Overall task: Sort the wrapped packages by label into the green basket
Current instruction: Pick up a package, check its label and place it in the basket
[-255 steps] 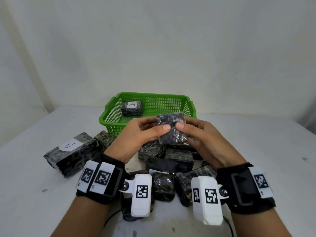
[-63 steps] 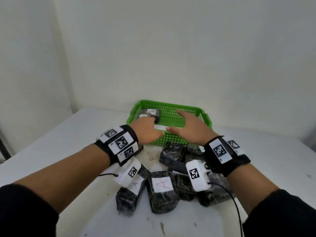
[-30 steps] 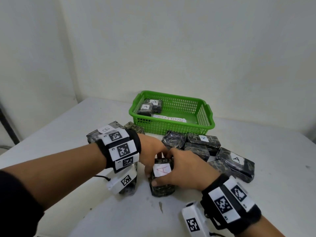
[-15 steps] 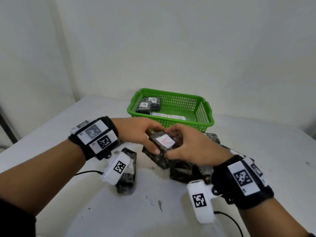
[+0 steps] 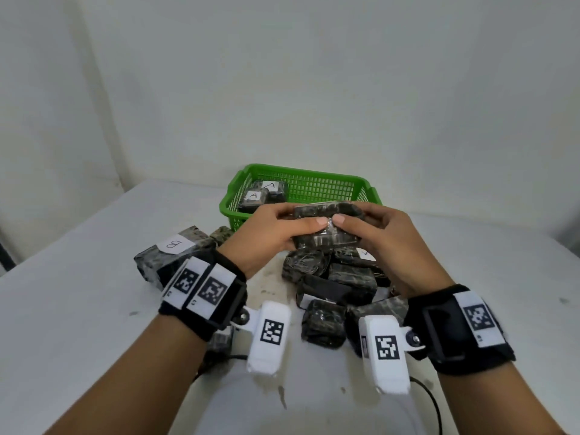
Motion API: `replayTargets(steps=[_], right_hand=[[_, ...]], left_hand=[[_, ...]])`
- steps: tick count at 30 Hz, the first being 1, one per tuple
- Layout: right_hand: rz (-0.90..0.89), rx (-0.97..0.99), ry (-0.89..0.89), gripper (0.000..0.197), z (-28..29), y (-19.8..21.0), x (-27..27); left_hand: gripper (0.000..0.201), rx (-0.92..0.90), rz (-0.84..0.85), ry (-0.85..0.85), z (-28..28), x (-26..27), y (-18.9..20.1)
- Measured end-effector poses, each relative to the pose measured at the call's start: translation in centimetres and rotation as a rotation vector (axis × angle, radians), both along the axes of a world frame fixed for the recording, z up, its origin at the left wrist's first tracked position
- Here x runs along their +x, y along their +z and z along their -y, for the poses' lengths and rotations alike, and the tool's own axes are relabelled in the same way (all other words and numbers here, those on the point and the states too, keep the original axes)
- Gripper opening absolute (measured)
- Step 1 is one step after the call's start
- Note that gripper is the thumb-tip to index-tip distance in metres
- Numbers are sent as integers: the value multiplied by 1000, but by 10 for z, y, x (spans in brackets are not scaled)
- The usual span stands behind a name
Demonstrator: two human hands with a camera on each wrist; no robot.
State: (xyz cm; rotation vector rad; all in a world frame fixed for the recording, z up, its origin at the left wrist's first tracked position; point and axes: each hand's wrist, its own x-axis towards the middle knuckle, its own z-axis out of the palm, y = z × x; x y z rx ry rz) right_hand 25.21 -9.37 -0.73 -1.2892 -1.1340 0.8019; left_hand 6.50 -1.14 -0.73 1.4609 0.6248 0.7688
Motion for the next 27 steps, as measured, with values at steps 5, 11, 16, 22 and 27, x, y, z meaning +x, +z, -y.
replayTargets(steps=[5, 11, 16, 22, 27], right_hand=[[-89, -30, 58, 60, 2, 1, 30], [-180, 27, 25, 58, 5, 2, 55], [-206, 8, 38, 56, 4, -6, 68], [-189, 28, -14, 45, 1, -20, 73], [-182, 11, -5, 54, -2, -26, 70]], left_hand=[[71, -16, 35, 52, 0, 32, -4], [29, -80, 101, -7, 3, 62, -2], [29, -86, 134, 80, 0, 78, -8], [31, -141, 150, 53, 0, 86, -19], [40, -144, 162, 13, -1, 87, -30]])
